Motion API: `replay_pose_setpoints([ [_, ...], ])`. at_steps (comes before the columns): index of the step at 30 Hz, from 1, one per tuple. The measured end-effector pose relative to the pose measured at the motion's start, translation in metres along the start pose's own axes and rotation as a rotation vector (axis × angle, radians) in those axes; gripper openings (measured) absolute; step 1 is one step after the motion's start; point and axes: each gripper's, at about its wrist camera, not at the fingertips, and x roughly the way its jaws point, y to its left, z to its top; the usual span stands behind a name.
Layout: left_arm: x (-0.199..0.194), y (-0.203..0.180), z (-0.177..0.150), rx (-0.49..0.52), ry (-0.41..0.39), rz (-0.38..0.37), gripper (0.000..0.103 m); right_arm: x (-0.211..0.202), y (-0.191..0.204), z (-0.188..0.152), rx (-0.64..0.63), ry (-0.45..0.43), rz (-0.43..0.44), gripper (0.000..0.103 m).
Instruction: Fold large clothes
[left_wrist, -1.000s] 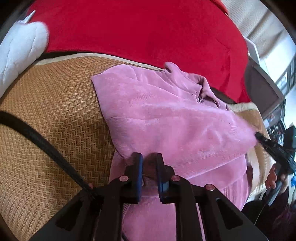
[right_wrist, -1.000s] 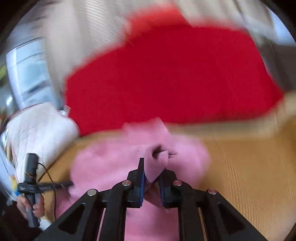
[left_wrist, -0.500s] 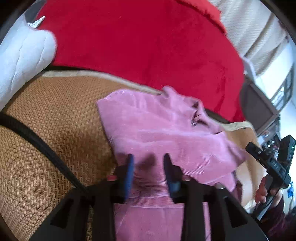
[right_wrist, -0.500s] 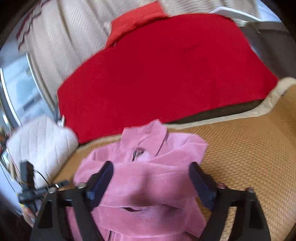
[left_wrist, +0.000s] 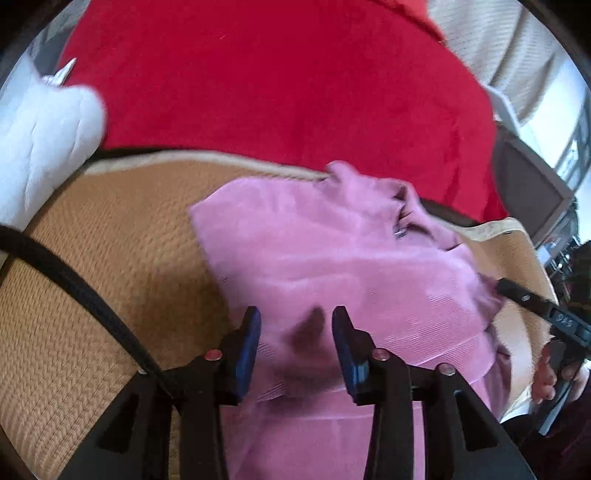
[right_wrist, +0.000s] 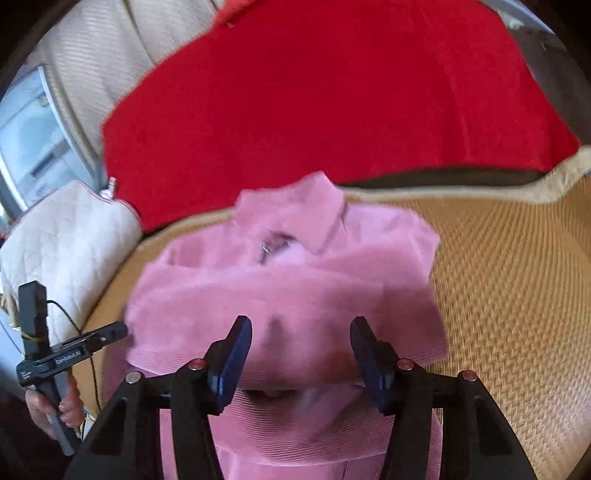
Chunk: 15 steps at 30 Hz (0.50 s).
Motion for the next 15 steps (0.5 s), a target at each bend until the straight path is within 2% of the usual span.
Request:
replay_pose_setpoints([
  [2,0.007,-0.010,0.004,0.017,0.004,0.000,0.060,0.013,0.007,0.001,-0.009,0.042,0.005,0.059],
  [5,0.026,-0.015,0.006,0.026,0.073,0.035,0.060,0.044,0.006,-0.012,-0.032,0.158,-0.085,0.059],
  [6,0.039,-0.016,0.006,0.023,0.119,0.058,0.060,0.049,0.004,-0.013,-0.018,0.165,-0.074,0.059],
  [8,0.049,-0.017,0.005,0.036,0.149,0.090,0.060,0.051,0.001,-0.012,-0.003,0.147,-0.058,0.061],
  [12,0.055,-0.032,0.005,0.138,0.146,0.166,0.061,0.060,0.005,-0.008,-0.016,0.162,-0.065,0.062],
  [15,0.051,-0.032,0.007,0.136,0.142,0.151,0.061,0.059,0.002,-0.006,-0.026,0.179,-0.051,0.062],
])
